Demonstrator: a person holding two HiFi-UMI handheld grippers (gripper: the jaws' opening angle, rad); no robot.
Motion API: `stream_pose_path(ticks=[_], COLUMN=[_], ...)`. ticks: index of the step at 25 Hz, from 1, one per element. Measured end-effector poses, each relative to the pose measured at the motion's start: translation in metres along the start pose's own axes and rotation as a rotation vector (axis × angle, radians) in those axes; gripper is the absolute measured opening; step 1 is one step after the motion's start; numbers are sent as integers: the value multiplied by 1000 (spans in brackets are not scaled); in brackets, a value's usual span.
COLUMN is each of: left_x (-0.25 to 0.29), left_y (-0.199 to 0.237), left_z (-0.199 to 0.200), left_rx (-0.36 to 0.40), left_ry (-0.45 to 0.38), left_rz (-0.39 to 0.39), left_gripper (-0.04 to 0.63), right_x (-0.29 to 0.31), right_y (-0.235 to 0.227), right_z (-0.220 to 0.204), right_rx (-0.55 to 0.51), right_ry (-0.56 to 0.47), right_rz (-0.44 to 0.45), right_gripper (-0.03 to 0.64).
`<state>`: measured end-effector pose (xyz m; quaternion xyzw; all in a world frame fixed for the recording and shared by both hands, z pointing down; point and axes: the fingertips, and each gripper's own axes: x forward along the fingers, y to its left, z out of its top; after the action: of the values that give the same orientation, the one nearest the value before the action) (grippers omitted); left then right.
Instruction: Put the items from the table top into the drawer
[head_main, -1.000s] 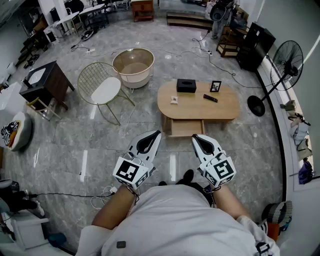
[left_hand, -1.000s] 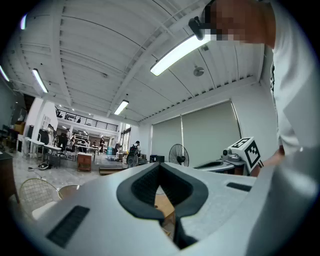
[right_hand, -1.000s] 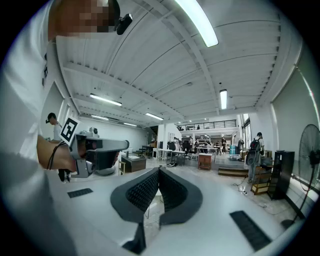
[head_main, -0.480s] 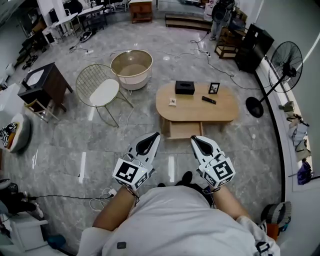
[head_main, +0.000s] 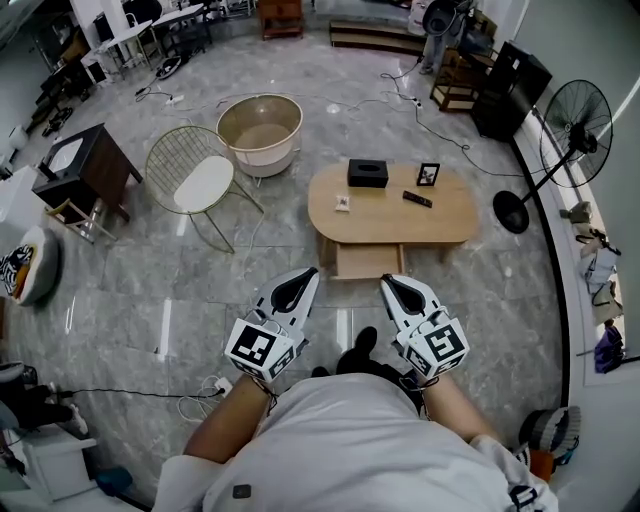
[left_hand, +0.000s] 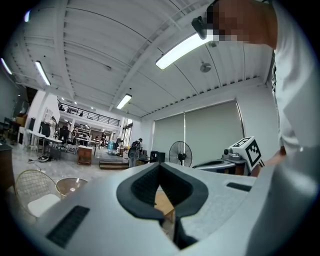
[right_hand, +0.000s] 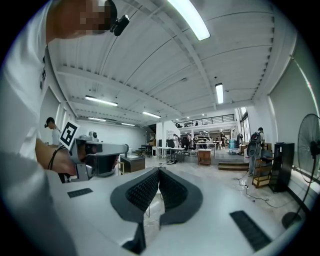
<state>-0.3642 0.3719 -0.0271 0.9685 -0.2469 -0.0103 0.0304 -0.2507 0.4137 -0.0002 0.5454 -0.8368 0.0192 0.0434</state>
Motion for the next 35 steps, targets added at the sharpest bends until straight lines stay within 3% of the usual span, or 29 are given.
stream_pose_path(ticks=[9, 24, 35], left_x=[72, 231, 284], left_y=[19, 19, 44], left_z=[-14, -25, -30], left_rx=[22, 24, 0], left_ry=[35, 65, 72], left_rz=[44, 33, -22], left_gripper=[9, 9, 9], right_x=[32, 45, 64], right_y=[-76, -237, -283], right_z=[-16, -20, -29], right_rx=[43, 49, 88], right_ry=[-16, 13, 28], right_rz=[35, 42, -19], right_gripper=[26, 26, 28])
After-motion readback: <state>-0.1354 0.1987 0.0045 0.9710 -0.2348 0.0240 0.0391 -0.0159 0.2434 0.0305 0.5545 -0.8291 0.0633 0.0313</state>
